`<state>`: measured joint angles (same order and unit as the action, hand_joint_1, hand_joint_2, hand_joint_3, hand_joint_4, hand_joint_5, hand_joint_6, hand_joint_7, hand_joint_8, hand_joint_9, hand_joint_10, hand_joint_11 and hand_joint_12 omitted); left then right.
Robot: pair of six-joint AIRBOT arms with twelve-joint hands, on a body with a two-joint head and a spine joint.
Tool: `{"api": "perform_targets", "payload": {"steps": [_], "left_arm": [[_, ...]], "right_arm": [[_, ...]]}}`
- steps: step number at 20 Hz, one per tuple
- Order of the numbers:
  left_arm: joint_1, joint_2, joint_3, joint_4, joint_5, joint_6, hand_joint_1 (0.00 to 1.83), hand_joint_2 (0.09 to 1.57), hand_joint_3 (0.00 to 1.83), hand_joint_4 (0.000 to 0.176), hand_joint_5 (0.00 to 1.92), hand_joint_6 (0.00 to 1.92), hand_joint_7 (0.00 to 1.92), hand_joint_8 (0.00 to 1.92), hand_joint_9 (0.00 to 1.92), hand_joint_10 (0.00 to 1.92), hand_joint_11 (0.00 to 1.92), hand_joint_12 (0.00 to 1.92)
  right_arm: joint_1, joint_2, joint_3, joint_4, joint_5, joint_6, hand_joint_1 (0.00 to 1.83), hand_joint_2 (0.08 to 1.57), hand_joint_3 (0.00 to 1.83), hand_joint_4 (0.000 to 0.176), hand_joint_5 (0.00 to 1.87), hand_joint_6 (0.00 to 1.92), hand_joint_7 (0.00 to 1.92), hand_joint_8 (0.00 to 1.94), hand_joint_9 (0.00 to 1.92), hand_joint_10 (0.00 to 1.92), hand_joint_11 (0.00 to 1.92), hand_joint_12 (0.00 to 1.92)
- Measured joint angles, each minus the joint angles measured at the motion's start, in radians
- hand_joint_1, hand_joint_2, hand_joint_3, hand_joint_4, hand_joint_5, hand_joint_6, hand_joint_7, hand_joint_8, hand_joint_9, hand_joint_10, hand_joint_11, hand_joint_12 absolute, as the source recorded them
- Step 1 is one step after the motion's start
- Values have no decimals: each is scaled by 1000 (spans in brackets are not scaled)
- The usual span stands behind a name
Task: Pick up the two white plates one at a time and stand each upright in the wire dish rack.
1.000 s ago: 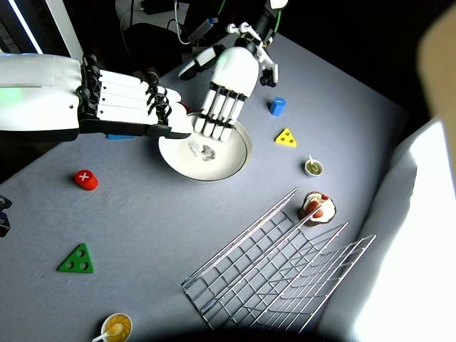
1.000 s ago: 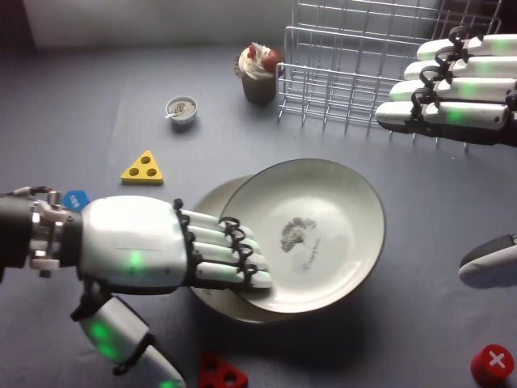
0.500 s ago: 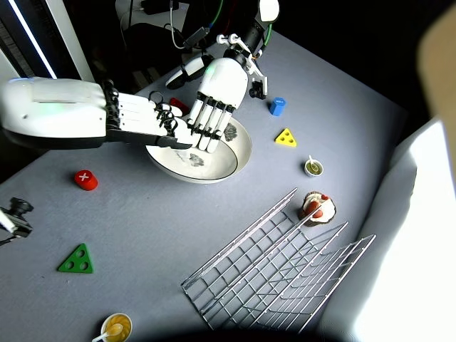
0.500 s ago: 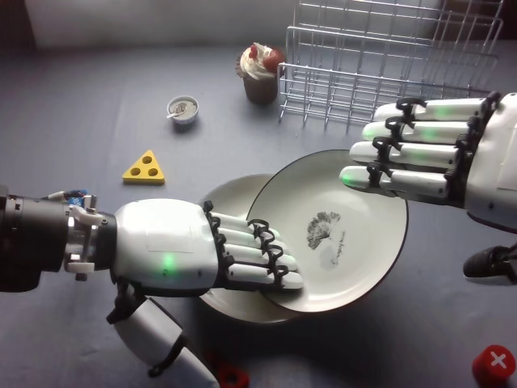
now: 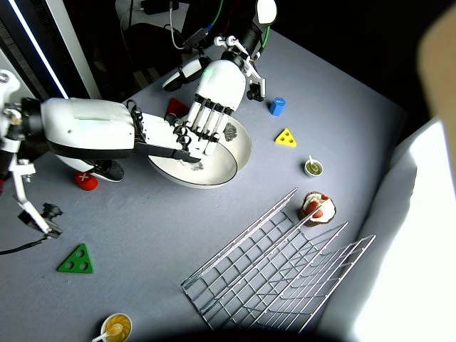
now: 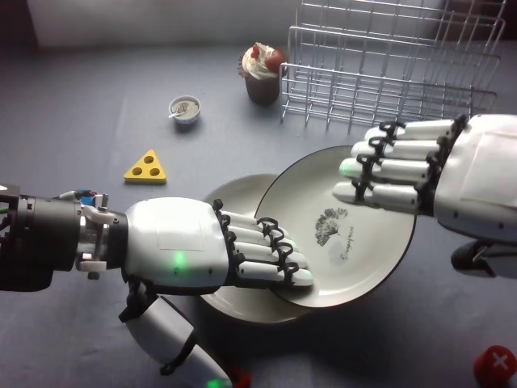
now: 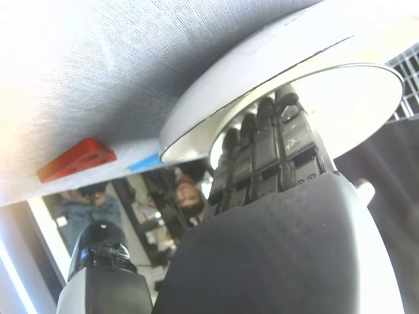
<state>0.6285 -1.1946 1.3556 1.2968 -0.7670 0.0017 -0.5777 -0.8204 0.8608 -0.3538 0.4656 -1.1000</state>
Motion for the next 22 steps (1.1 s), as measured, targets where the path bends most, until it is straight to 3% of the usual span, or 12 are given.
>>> {"api": "perform_targets", "payload": {"steps": [7, 12, 14, 18, 21, 22], "left_arm": [[-2, -4, 0, 1, 3, 0, 0, 945, 0, 0, 141, 0, 192, 0, 197, 3, 170, 19], [-3, -7, 0, -6, 8, 0, 0, 944, 0, 0, 160, 8, 221, 10, 220, 10, 183, 24], [-4, -10, 0, -8, 8, 0, 0, 958, 6, 0, 140, 2, 187, 1, 181, 1, 147, 7], [-10, -17, 1, -11, 13, 1, 0, 950, 0, 0, 152, 4, 192, 4, 193, 5, 172, 17], [-10, -17, 1, -12, 14, 1, 0, 951, 0, 0, 160, 6, 216, 11, 227, 14, 184, 21], [-10, -17, 1, -12, 14, 1, 0, 953, 1, 0, 148, 0, 201, 3, 210, 6, 174, 17]], "right_arm": [[0, -87, 27, 47, -6, -85, 1135, 956, 13, 0, 237, 11, 183, 11, 161, 4, 196, 72], [1, -144, 89, 49, 0, -95, 1178, 971, 6, 0, 304, 11, 209, 2, 203, 7, 243, 114], [1, -162, 111, 54, 3, -95, 1222, 976, 0, 0, 358, 1, 298, 0, 304, 3, 293, 192], [1, -200, 130, 51, 11, -95, 1308, 1010, 0, 0, 489, 0, 417, 0, 405, 0, 241, 564], [1, -208, 133, 51, 17, -95, 1407, 983, 0, 0, 761, 2, 741, 1, 750, 9, 609, 532], [1, -209, 133, 50, 17, -95, 1483, 1007, 0, 0, 1010, 648, 1231, 15, 1093, 468, 983, 1079]]}}
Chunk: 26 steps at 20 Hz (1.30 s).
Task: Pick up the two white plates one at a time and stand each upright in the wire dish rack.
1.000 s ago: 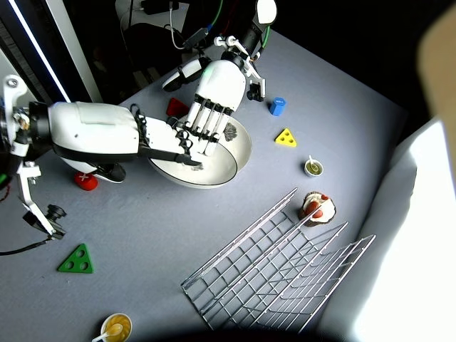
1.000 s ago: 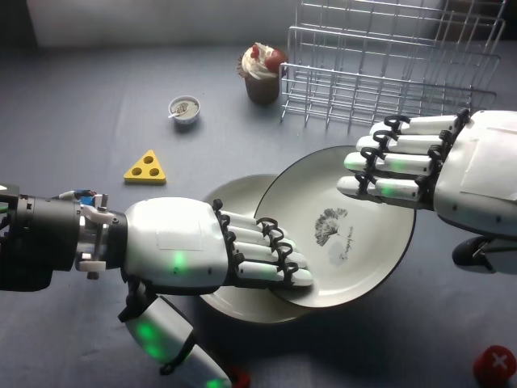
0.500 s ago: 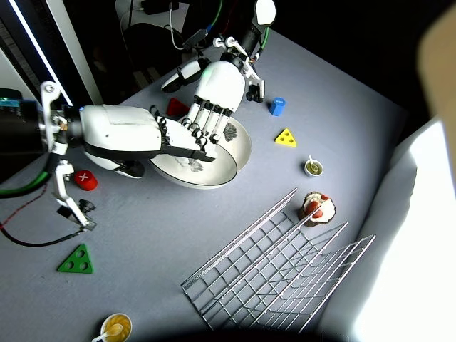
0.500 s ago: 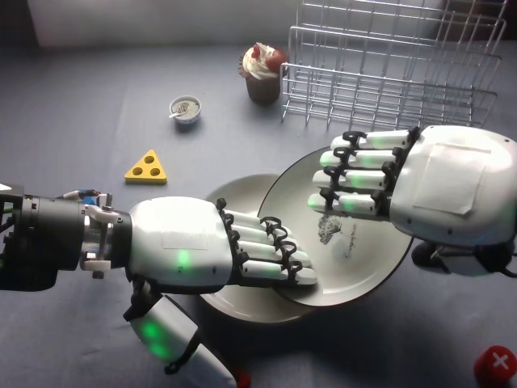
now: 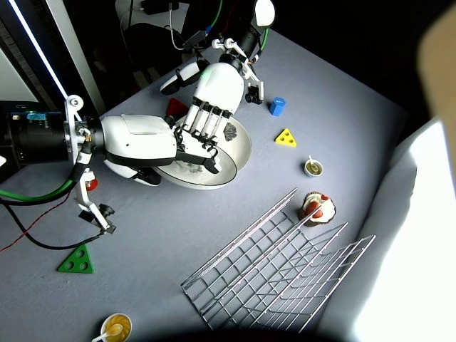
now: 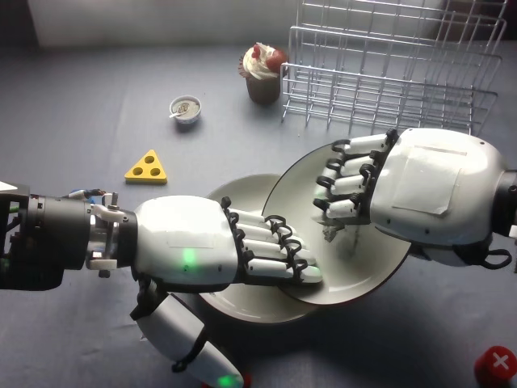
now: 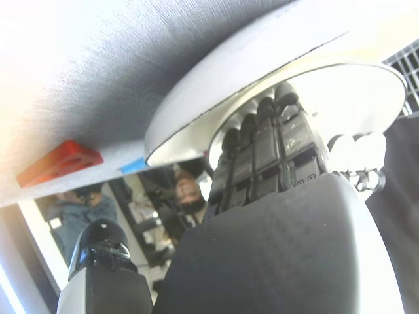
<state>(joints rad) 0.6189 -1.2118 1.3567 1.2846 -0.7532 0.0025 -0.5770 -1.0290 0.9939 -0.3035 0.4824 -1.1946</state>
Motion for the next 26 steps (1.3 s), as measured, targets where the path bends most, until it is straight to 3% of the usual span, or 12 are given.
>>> {"api": "perform_targets", "payload": {"steps": [2, 6, 7, 8, 9, 11, 12, 13, 21, 24, 25, 26], "left_arm": [[0, 0, 0, -3, 0, 0, 0, 950, 0, 0, 150, 2, 198, 1, 208, 4, 176, 17], [0, 3, 0, -3, -2, -3, 0, 953, 1, 0, 151, 2, 194, 1, 199, 1, 177, 17], [0, 6, 0, -13, -4, -4, 0, 954, 1, 0, 146, 0, 194, 1, 200, 1, 175, 16], [0, 11, -2, -32, -6, -4, 0, 958, 3, 0, 154, 3, 204, 5, 208, 4, 181, 18], [-2, 22, -8, -42, -9, -4, 0, 955, 1, 0, 151, 2, 200, 3, 200, 1, 170, 14], [-11, 40, -8, -43, -21, -3, 0, 956, 1, 0, 148, 2, 202, 3, 206, 3, 171, 13], [-18, 51, -8, -47, -23, -3, 0, 958, 2, 0, 149, 2, 196, 0, 199, 0, 166, 11], [-25, 68, -8, -47, -26, -3, 0, 954, 0, 0, 150, 2, 197, 1, 200, 1, 170, 13], [-81, 197, -20, -85, -62, 0, 0, 959, 3, 0, 148, 1, 198, 3, 201, 4, 169, 11], [-81, 241, -20, -80, -78, 0, 0, 948, 0, 0, 150, 3, 199, 4, 210, 6, 186, 18], [-81, 252, -20, -80, -79, -1, 0, 956, 1, 0, 146, 2, 192, 1, 202, 2, 181, 15], [-81, 261, -18, -80, -82, 0, 0, 959, 2, 0, 146, 2, 187, 0, 196, 0, 174, 12]], "right_arm": [[0, 0, 0, -16, 7, -9, 1503, 1006, 0, 0, 1082, 723, 1356, 32, 1264, 462, 1045, 1252], [3, 6, -16, -45, 42, -14, 1499, 1012, 0, 0, 1097, 750, 1342, 19, 1199, 574, 1064, 1252], [10, 9, -21, -44, 38, -13, 1421, 1012, 0, 0, 1126, 776, 1319, 149, 1212, 659, 1125, 826], [14, 11, -26, -43, 35, -12, 1405, 1016, 0, 0, 1109, 815, 1259, 292, 1218, 680, 1201, 587], [25, 13, -34, -46, 29, -12, 1481, 1013, 2, 0, 1077, 797, 1278, 185, 1226, 553, 1097, 1113], [45, 24, -53, -32, 19, 1, 1404, 1021, 0, 0, 1075, 863, 1242, 344, 1221, 675, 1197, 584], [58, 29, -65, -27, 12, 2, 1481, 1014, 0, 0, 1070, 817, 1271, 209, 1216, 564, 1103, 1098], [73, 37, -77, -18, 5, 2, 1496, 1015, 1, 0, 1066, 815, 1284, 166, 1205, 559, 1070, 1222], [158, 93, -146, 61, -21, 2, 1499, 1020, 0, 0, 1046, 825, 1265, 192, 1190, 595, 1059, 1270], [201, 105, -155, 124, -39, 4, 1502, 1010, 0, 0, 1073, 771, 1314, 116, 1237, 517, 1053, 1257], [217, 107, -155, 151, -48, 4, 1426, 1001, 3, 0, 1105, 766, 1336, 151, 1279, 567, 1125, 821], [239, 112, -154, 178, -63, 1, 1410, 1006, 0, 0, 1090, 793, 1304, 249, 1278, 587, 1211, 566]]}}
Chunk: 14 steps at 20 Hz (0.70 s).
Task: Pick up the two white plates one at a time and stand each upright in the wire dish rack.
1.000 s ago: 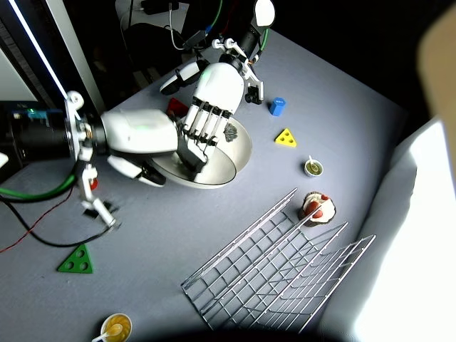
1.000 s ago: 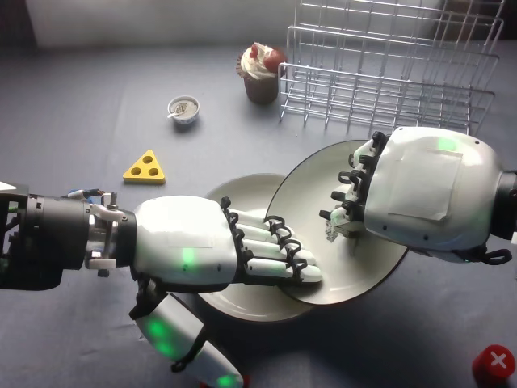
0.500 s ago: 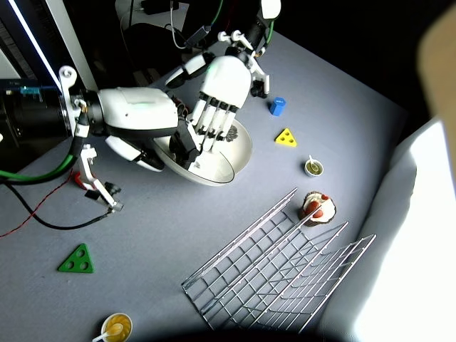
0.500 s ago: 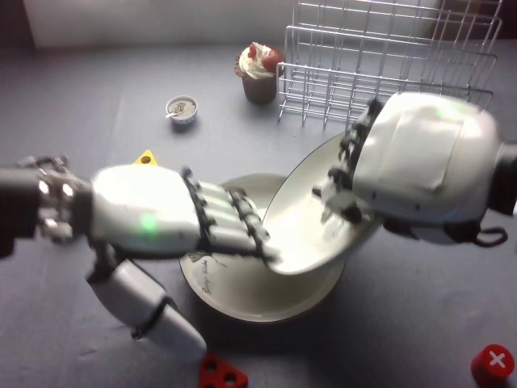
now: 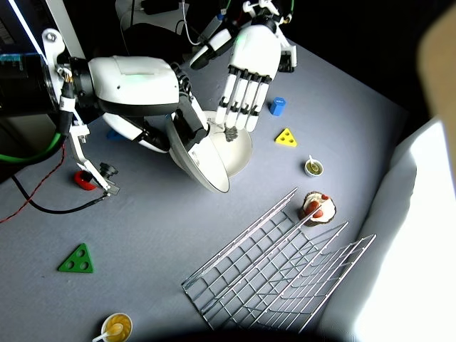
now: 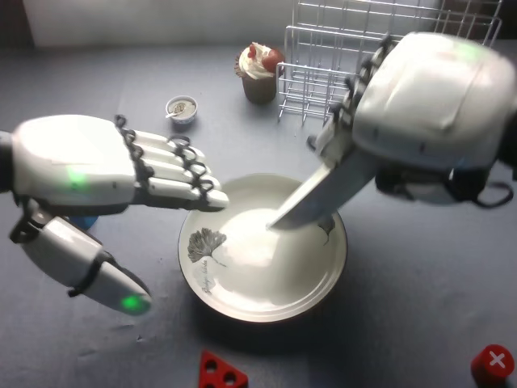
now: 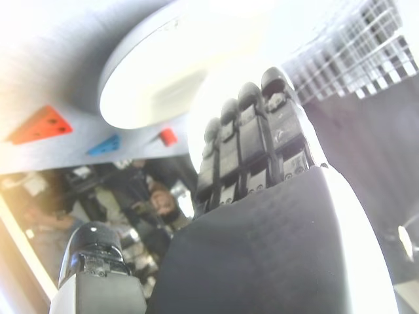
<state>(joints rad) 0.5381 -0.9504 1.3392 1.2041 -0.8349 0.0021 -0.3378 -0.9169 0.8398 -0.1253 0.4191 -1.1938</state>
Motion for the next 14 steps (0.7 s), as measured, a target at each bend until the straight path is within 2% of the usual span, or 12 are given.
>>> {"api": "perform_targets", "payload": {"steps": [1, 2, 3, 4, 5, 7, 10, 14], "left_arm": [[0, 9, 3, 2, -2, -1, 0, 954, 0, 0, 147, 2, 191, 2, 201, 2, 178, 14], [0, 20, 8, 3, -6, 0, 0, 951, 0, 0, 135, 0, 182, 0, 191, 0, 171, 10], [0, 27, 13, 3, -12, -1, 0, 948, 0, 0, 142, 4, 184, 1, 186, 0, 164, 7], [0, 34, 20, 3, -16, 0, 0, 946, 0, 0, 138, 2, 180, 0, 185, 0, 161, 6], [0, 42, 26, 3, -16, 0, 0, 951, 0, 0, 140, 2, 182, 1, 187, 1, 162, 6], [0, 50, 43, 3, -16, 0, 0, 951, 0, 0, 136, 5, 179, 5, 196, 6, 172, 10], [0, 58, 64, 3, -22, -1, 0, 956, 2, 0, 133, 3, 174, 2, 193, 4, 169, 9], [0, 60, 73, 15, -45, -1, 0, 950, 0, 0, 134, 4, 187, 7, 205, 7, 187, 16]], "right_arm": [[25, 6, 0, 32, -11, -1, 1404, 1016, 4, 0, 1049, 867, 1249, 364, 1250, 642, 1256, 442], [53, 9, 0, 61, -18, -1, 1406, 1009, 2, 0, 1063, 843, 1284, 314, 1265, 618, 1311, 345], [77, 9, 0, 90, -24, -2, 1405, 1014, 0, 0, 1051, 863, 1269, 344, 1260, 621, 1327, 281], [98, 9, 0, 113, -29, 0, 1484, 1016, 0, 0, 1013, 829, 1245, 339, 1301, 426, 1102, 1069], [119, 9, 0, 132, -34, -1, 1501, 1011, 1, 0, 1021, 773, 1243, 354, 1336, 340, 1047, 1246], [159, 8, 0, 180, -45, -1, 1503, 1018, 0, 0, 1025, 738, 1236, 388, 1306, 396, 993, 1349], [220, -2, 2, 304, -47, -84, 1502, 1028, 0, 0, 983, 807, 1164, 500, 1260, 490, 1012, 1331], [263, -41, 48, 331, -73, -90, 1501, 1034, 0, 0, 940, 896, 1140, 510, 1239, 541, 1032, 1303]]}}
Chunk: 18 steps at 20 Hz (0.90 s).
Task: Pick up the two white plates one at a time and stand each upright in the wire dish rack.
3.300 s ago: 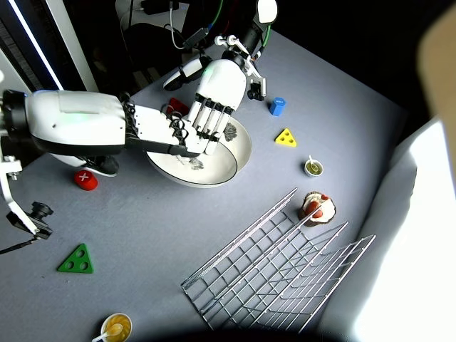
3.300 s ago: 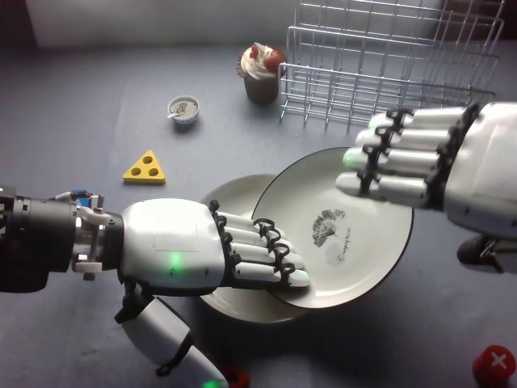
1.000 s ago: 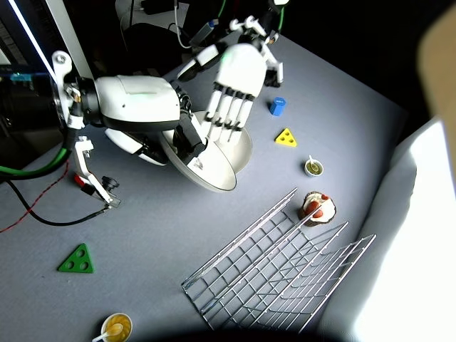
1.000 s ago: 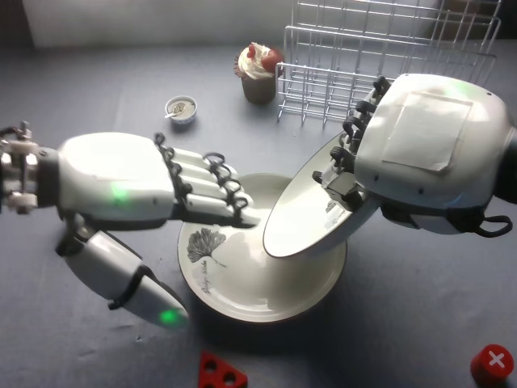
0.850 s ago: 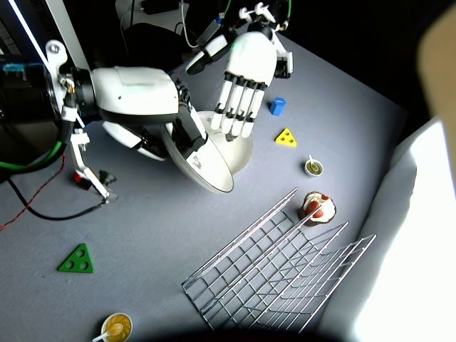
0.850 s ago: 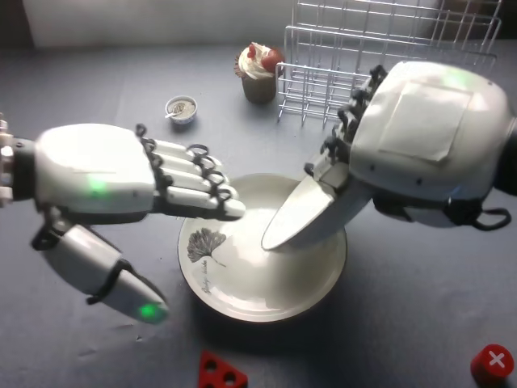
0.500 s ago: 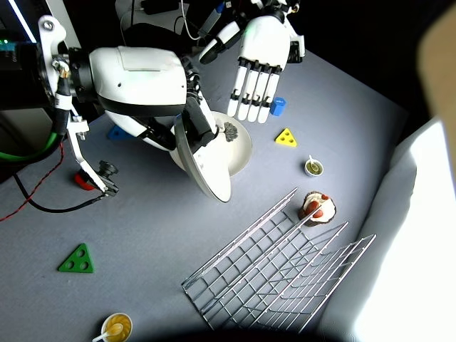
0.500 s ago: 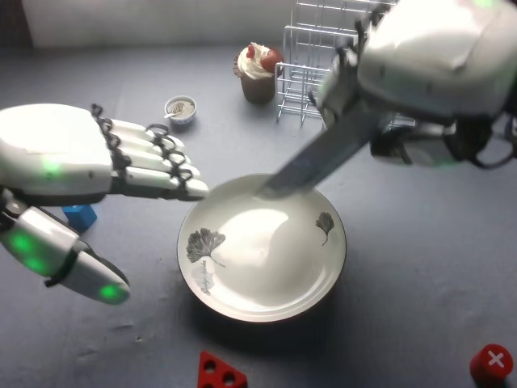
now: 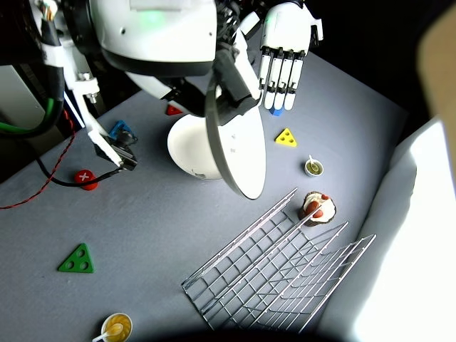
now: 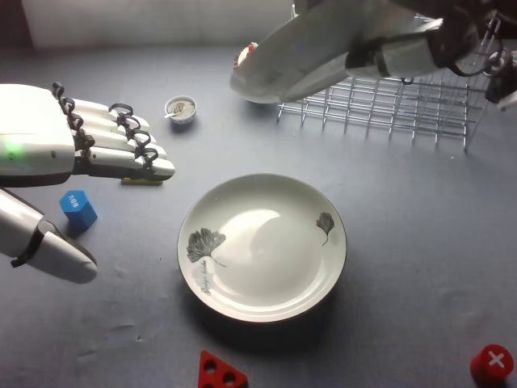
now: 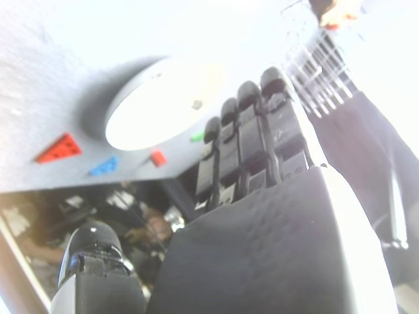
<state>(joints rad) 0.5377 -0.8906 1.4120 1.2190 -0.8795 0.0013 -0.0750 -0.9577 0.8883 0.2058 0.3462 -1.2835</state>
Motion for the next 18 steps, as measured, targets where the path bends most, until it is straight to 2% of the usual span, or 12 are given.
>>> {"api": "perform_targets", "payload": {"steps": [2, 5, 8, 10, 13, 15, 18], "left_arm": [[0, 3, 3, 5, 2, 0, 0, 951, 0, 0, 129, 2, 177, 1, 185, 0, 167, 7], [0, 4, 3, 5, 2, 0, 0, 949, 0, 0, 137, 4, 186, 5, 191, 6, 169, 8], [0, 4, 3, 5, 2, 0, 0, 952, 1, 0, 142, 5, 182, 2, 190, 4, 180, 12], [0, 4, 3, 4, 2, 0, 0, 951, 0, 0, 150, 7, 188, 4, 193, 5, 186, 14], [0, 4, 7, 6, -3, 0, 0, 957, 2, 0, 153, 6, 194, 5, 194, 4, 178, 11], [0, 4, 11, 6, 4, 0, 0, 963, 4, 0, 151, 5, 194, 4, 192, 3, 169, 6], [0, 4, 11, 11, -2, 0, 0, 963, 3, 0, 153, 4, 191, 2, 194, 3, 172, 7]], "right_arm": [[23, -11, 24, 46, -34, 1, 1502, 1027, 1, 0, 969, 858, 1179, 426, 1268, 495, 1018, 1316], [56, -27, 77, 114, -59, 0, 1502, 1025, 0, 0, 980, 808, 1182, 425, 1275, 503, 1025, 1315], [96, -37, 124, 166, -87, -5, 1503, 1024, 0, 0, 983, 848, 1225, 357, 1274, 470, 990, 1345], [113, -45, 153, 214, -98, -5, 1504, 1024, 0, 0, 981, 822, 1214, 390, 1291, 445, 987, 1350], [134, -57, 205, 349, -137, -10, 1500, 1034, 0, 0, 979, 909, 1179, 403, 1198, 588, 1013, 1309], [141, -60, 230, 427, -166, -16, 1501, 1034, 0, 0, 958, 917, 1161, 453, 1226, 544, 1017, 1308], [153, -65, 257, 504, -174, -18, 1500, 1033, 0, 0, 980, 910, 1172, 418, 1203, 581, 1008, 1316]]}}
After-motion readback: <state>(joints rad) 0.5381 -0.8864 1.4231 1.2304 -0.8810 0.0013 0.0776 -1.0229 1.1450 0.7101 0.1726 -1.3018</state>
